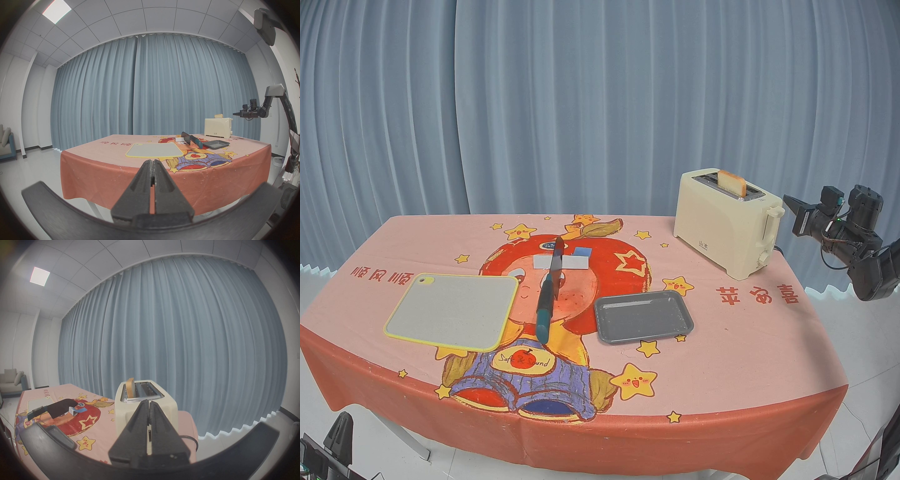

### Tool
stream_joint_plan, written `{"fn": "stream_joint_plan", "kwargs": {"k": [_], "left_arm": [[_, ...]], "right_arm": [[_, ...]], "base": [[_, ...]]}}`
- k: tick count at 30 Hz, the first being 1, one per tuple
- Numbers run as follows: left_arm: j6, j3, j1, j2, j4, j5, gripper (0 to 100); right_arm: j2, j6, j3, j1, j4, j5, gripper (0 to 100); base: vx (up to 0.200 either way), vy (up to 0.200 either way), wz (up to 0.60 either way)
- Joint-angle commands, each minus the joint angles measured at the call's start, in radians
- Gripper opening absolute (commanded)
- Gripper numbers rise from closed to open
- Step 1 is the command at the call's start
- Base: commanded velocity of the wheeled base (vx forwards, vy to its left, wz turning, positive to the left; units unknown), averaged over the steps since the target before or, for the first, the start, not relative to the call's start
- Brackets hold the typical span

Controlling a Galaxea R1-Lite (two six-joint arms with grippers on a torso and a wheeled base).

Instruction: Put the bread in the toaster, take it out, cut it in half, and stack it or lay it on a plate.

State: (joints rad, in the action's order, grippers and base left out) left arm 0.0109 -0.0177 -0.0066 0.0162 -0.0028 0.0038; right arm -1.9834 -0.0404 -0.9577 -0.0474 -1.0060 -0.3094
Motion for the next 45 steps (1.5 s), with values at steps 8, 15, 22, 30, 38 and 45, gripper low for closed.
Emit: {"fn": "stream_joint_plan", "kwargs": {"k": [8, 15, 22, 30, 38, 45], "left_arm": [[0.0, 0.018, 0.0, -0.001, 0.0, 0.001, 0], [0.0, 0.018, -0.001, -0.001, 0.0, 0.001, 0], [0.0, 0.018, 0.0, -0.001, 0.001, 0.001, 0], [0.0, 0.018, -0.001, -0.001, 0.0, 0.001, 0], [0.0, 0.018, 0.0, -0.001, 0.0, 0.001, 0], [0.0, 0.018, 0.0, -0.001, 0.0, 0.001, 0]], "right_arm": [[-0.095, -0.003, -0.05, 0.006, -0.008, 0.006, 0], [-0.098, 0.001, -0.036, 0.011, 0.003, 0.007, 0], [-0.106, 0.004, -0.032, 0.009, 0.006, 0.007, 0], [-0.137, 0.008, -0.033, 0.003, 0.007, 0.006, 0], [-0.146, 0.01, -0.035, 0.001, 0.043, 0.006, 0], [-0.161, 0.014, -0.033, 0.001, 0.047, 0.006, 0]], "base": [[0.0, 0.0, 0.0], [0.0, 0.0, 0.0], [0.0, 0.0, 0.0], [0.0, 0.0, 0.0], [0.0, 0.0, 0.0], [0.0, 0.0, 0.0]]}}
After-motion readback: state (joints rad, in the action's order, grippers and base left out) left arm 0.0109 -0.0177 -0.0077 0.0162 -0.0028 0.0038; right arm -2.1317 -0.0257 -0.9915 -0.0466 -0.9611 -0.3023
